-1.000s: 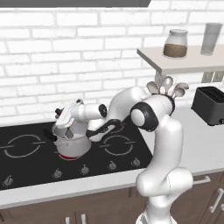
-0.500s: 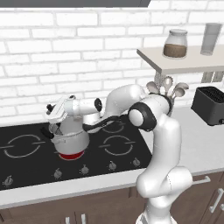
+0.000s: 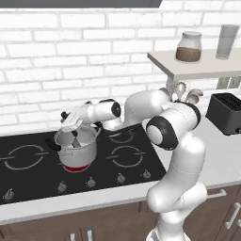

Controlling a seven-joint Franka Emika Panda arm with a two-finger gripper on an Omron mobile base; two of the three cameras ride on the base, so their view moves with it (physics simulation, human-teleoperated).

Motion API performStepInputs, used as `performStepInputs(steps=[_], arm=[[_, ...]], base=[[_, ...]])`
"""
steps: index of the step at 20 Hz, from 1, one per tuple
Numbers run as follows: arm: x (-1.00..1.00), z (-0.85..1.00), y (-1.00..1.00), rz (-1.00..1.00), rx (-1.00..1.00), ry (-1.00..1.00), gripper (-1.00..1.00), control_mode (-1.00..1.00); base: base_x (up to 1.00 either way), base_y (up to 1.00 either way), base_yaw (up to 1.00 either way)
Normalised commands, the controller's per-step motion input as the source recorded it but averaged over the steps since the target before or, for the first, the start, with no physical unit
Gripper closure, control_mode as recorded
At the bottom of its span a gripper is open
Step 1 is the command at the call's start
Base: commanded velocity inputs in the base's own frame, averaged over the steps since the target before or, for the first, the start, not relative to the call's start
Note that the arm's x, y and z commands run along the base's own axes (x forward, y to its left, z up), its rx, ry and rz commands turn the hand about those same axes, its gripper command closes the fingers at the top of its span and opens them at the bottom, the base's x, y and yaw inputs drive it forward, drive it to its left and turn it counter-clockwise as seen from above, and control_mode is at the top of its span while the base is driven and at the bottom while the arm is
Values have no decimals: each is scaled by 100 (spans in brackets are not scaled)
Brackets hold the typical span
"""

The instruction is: Put the mushroom and tomato in the pot. Retrieve the spatula and lightly stir the vegetables in the pot.

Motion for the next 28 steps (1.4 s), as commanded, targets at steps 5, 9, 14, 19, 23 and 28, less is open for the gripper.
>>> performStepInputs(steps=[5,9,14,19,23,28], arm=[[-6,-95,-43,15,25,4,100,-100],[-22,-73,-25,16,32,7,100,-100],[-58,-39,-24,17,32,0,100,-100],[35,-1,-23,12,26,0,100,-100],[61,-24,-34,15,8,-8,100,-100],[57,-88,-27,19,0,-10,100,-100]], base=[[0,0,0],[0,0,0],[0,0,0],[0,0,0],[0,0,0],[0,0,0]])
